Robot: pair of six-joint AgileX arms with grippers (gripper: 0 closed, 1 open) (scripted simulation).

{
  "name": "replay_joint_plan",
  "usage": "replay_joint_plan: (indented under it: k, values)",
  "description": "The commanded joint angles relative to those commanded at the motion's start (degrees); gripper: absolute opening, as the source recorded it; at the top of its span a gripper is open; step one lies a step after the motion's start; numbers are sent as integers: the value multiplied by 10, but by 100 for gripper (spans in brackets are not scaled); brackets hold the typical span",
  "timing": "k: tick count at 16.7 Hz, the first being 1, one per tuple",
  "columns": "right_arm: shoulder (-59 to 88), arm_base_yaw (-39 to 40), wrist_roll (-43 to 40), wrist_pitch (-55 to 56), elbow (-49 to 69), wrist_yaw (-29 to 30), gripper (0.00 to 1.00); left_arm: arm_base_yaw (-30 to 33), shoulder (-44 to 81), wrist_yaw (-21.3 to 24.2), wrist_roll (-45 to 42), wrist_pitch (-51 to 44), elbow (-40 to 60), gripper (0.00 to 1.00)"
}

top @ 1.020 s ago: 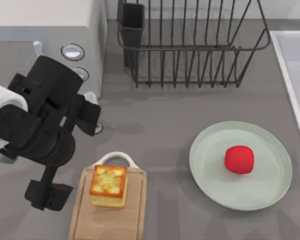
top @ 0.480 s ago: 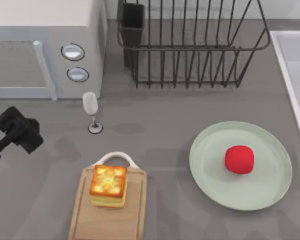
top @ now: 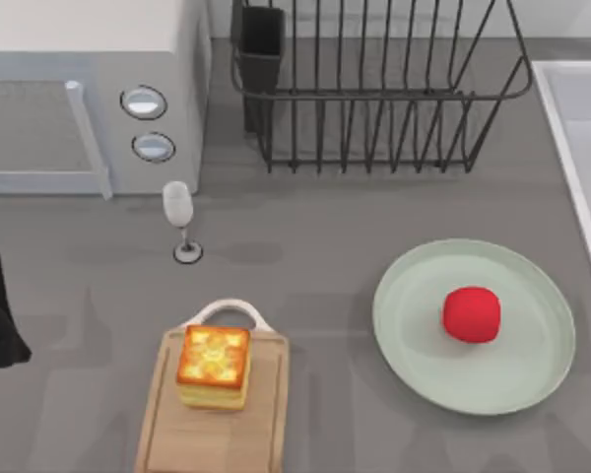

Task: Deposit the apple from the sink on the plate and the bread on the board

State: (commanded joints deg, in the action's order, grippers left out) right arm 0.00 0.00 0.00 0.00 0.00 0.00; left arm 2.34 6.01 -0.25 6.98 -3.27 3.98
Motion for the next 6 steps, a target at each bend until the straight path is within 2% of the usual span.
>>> replay_joint_plan:
  k: [3, 6]
  values:
    - [0, 0, 0, 0, 0, 0, 100, -20, -52, 2, -60, 28, -34, 100]
    - [0, 0, 0, 0, 0, 0, 100, -23, -60, 2, -70, 33, -40, 100]
